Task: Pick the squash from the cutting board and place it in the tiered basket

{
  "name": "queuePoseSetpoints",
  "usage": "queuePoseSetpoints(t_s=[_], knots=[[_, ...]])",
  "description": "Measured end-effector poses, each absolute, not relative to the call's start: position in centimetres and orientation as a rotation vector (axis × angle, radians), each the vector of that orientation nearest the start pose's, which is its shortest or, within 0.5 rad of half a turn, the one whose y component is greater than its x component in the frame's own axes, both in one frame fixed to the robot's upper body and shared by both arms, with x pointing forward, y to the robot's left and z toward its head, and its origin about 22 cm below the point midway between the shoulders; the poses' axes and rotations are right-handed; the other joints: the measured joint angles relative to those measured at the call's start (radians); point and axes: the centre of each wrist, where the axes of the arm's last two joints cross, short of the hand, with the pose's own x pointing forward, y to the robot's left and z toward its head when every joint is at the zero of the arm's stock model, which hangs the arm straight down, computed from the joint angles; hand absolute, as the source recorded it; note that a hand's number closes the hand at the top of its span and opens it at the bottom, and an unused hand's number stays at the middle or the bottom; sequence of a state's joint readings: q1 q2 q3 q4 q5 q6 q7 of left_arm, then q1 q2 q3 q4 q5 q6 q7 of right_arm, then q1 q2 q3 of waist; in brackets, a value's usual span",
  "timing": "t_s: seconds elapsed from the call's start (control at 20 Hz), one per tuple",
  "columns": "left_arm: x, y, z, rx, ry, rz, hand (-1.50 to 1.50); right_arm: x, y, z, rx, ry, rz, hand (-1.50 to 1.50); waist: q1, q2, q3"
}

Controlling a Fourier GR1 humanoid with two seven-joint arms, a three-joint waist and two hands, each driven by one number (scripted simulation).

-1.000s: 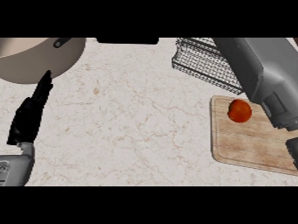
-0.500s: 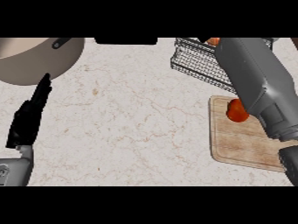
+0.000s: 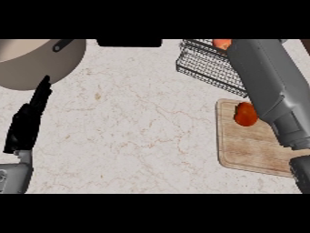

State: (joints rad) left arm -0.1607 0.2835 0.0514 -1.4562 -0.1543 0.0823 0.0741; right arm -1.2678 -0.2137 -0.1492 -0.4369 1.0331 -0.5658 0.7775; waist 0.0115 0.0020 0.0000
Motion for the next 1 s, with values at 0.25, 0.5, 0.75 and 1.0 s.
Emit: queuePoseSetpoints(t_s=[0.25, 0.5, 0.75, 1.0], knots=[[28.0, 29.7, 3.6, 0.436, -1.53, -0.223, 0.0, 47.1, -16.6, 21.1, -1.328, -1.249, 0.015, -1.5, -0.016, -0.007, -0.001], [27.1, 30.6, 2.5, 0.454, -1.511, -0.21, 0.0, 45.9, -18.3, 22.8, -1.269, -1.221, -0.099, -1.5, -0.043, -0.018, 0.0], [26.8, 31.2, 2.5, 0.475, -1.497, -0.183, 0.0, 43.3, -20.1, 22.1, -1.192, -1.204, -0.155, -1.5, -0.074, -0.029, 0.0], [26.5, 31.7, 2.4, 0.493, -1.479, -0.176, 0.0, 39.0, -22.8, 21.5, -1.151, -1.248, -0.182, -1.5, -0.096, -0.033, 0.0]])
